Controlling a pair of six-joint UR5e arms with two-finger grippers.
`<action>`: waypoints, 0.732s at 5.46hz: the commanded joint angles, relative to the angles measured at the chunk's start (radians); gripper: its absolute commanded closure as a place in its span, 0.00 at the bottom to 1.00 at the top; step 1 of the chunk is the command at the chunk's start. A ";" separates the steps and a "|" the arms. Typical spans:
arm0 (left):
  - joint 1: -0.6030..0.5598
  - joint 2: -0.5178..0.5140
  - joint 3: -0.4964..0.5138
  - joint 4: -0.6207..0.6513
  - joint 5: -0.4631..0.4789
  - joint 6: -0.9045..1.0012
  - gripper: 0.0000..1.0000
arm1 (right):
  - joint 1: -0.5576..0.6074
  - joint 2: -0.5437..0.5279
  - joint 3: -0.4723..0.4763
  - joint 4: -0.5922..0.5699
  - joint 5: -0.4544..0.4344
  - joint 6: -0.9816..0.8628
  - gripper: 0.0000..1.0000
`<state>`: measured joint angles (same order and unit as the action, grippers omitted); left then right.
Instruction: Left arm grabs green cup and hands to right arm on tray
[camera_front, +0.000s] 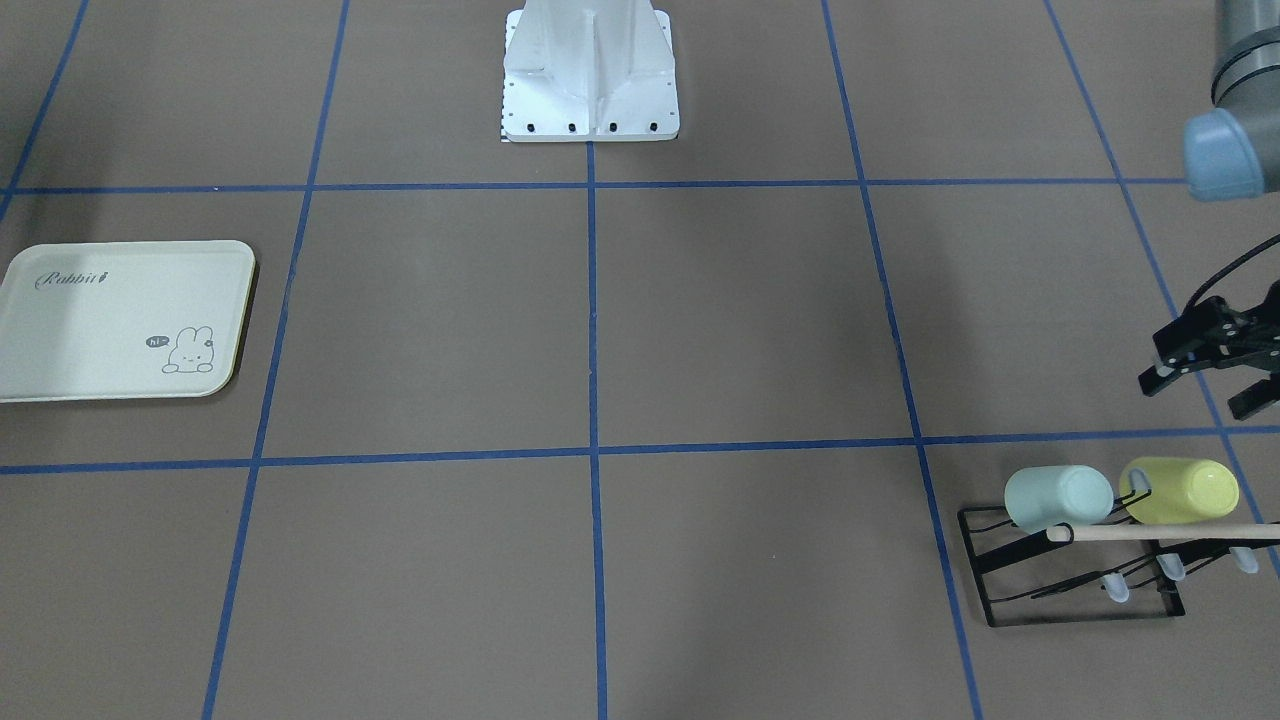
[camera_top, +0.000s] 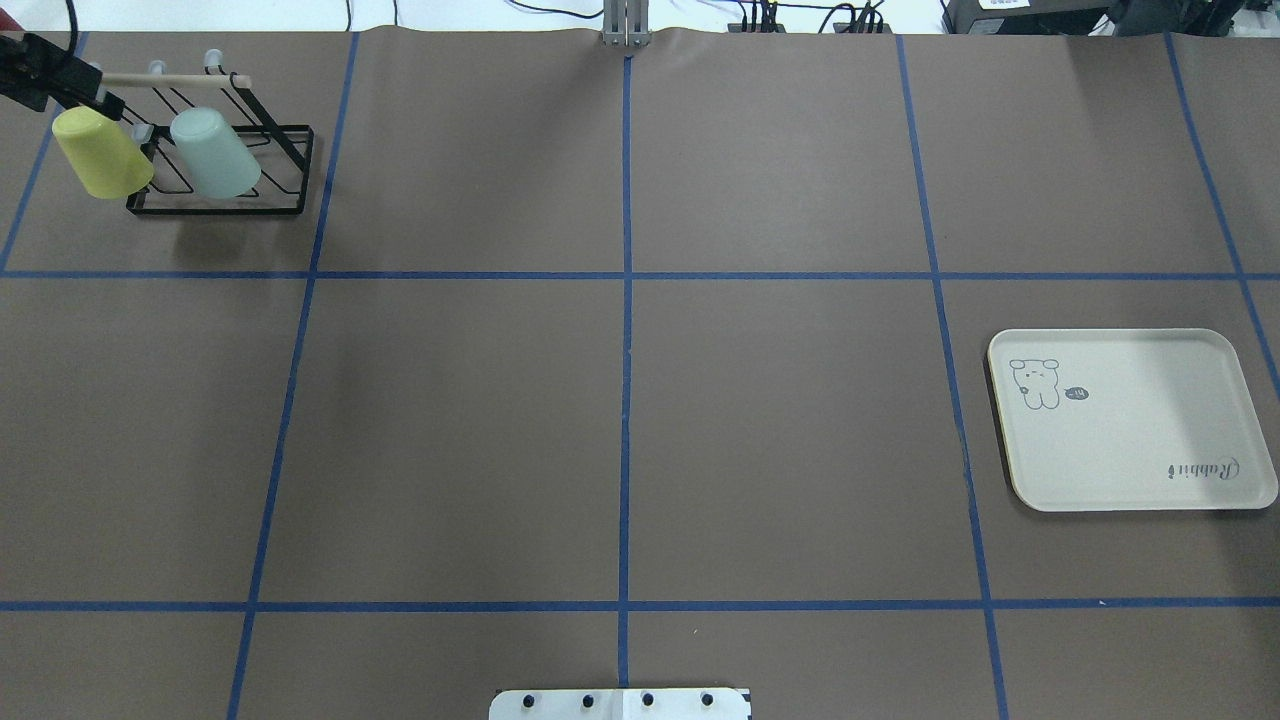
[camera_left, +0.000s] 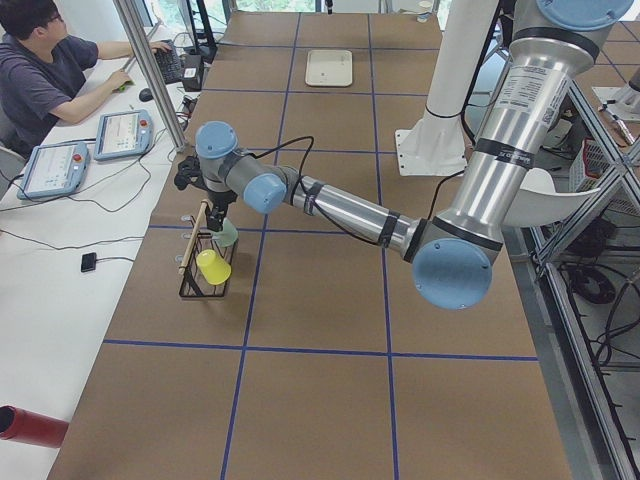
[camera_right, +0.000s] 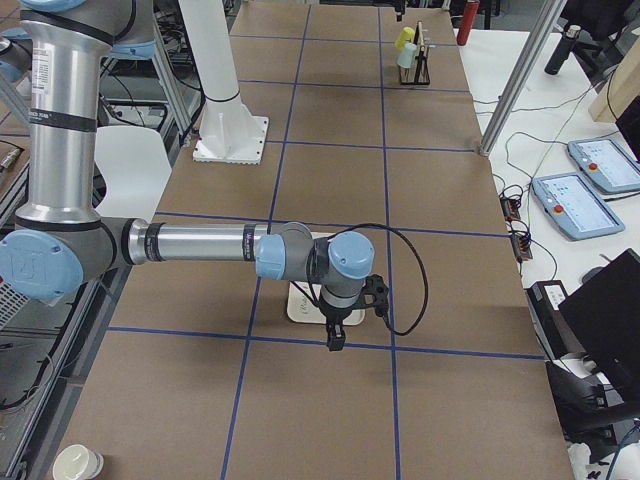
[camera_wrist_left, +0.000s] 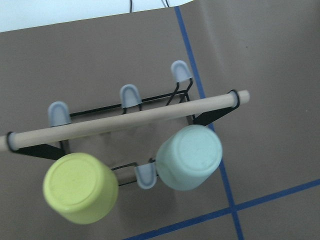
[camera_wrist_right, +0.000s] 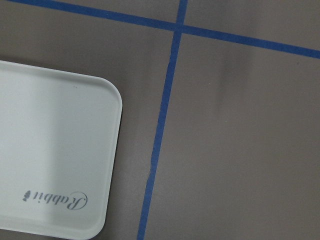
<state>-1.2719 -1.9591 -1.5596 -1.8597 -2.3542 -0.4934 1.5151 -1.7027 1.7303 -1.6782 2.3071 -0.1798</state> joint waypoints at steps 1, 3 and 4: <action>0.099 -0.053 0.030 0.002 0.205 -0.129 0.00 | -0.001 0.000 0.000 0.000 0.000 0.000 0.00; 0.120 -0.073 0.094 -0.007 0.230 -0.116 0.00 | -0.003 0.000 0.000 0.000 0.000 0.000 0.00; 0.135 -0.080 0.110 -0.009 0.230 -0.114 0.00 | -0.003 0.000 0.000 0.000 0.000 0.000 0.00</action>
<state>-1.1498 -2.0315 -1.4686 -1.8659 -2.1286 -0.6099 1.5128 -1.7027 1.7303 -1.6782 2.3071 -0.1795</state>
